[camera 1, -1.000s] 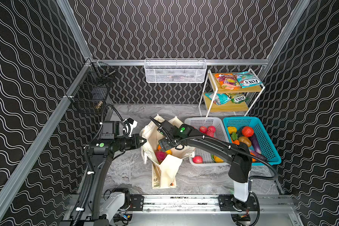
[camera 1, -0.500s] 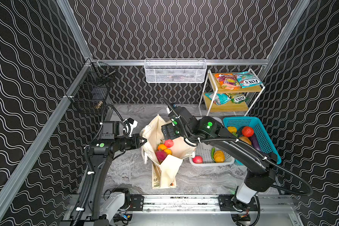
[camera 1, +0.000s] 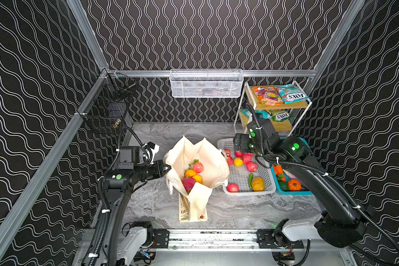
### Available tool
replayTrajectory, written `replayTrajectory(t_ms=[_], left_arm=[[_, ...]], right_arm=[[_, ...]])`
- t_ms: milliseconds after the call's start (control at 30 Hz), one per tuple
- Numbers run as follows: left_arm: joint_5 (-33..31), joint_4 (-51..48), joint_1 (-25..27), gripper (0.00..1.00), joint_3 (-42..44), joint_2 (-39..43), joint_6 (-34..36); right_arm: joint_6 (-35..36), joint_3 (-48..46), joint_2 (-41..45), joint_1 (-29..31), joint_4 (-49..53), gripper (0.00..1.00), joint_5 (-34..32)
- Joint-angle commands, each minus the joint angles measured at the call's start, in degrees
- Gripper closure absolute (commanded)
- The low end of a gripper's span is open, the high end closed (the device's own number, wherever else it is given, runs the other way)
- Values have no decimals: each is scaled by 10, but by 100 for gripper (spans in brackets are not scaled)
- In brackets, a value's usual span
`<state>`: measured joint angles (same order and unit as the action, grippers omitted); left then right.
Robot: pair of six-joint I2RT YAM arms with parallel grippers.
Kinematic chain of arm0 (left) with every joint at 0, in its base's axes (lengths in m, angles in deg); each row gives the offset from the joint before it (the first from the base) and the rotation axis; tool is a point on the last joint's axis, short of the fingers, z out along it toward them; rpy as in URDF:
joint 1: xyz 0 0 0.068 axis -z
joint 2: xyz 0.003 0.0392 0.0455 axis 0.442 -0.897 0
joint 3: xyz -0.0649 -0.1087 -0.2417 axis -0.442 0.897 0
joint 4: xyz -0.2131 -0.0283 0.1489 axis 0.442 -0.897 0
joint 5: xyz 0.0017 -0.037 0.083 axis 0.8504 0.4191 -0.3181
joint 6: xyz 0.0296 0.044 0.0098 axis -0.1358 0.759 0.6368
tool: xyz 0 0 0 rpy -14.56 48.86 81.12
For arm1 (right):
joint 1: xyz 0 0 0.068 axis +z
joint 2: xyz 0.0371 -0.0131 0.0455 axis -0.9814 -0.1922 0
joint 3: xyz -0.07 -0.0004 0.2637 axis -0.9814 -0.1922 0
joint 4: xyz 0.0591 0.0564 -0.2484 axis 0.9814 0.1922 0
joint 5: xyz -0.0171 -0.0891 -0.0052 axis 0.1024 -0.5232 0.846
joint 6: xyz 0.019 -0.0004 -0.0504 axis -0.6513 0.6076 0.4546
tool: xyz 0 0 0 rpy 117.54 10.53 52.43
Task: Place the food into the grocery bag and tie it
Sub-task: 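Lift the right gripper out of the bag and move it over the basket, then move the right gripper over the teal basket and lower onto the red bell pepper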
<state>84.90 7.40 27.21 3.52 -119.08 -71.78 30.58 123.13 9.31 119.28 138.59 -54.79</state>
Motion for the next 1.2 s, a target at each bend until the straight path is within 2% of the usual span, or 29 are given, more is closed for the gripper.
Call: replayTrajectory(t_ms=[0, 267, 400, 533, 867, 1167], left_arm=[[-10, -22, 0, 100, -1, 0, -8], [-19, -38, 8, 100, -3, -18, -3], [-28, -51, 16, 100, -15, -28, 9], [-8, -39, 22, 100, -12, -26, 11], [25, -26, 26, 100, 0, -14, 25], [56, -24, 26, 100, 13, -18, 41]], right_arm=[[-29, -46, 34, -40, -19, 8, 4], [-31, -142, 72, -199, -53, 6, -13], [-10, -153, 46, -287, -82, 3, -16], [4, -153, 4, -360, -114, 2, -21], [34, -144, -107, -440, -202, 1, -53], [60, -134, -181, -507, -240, 1, -40]])
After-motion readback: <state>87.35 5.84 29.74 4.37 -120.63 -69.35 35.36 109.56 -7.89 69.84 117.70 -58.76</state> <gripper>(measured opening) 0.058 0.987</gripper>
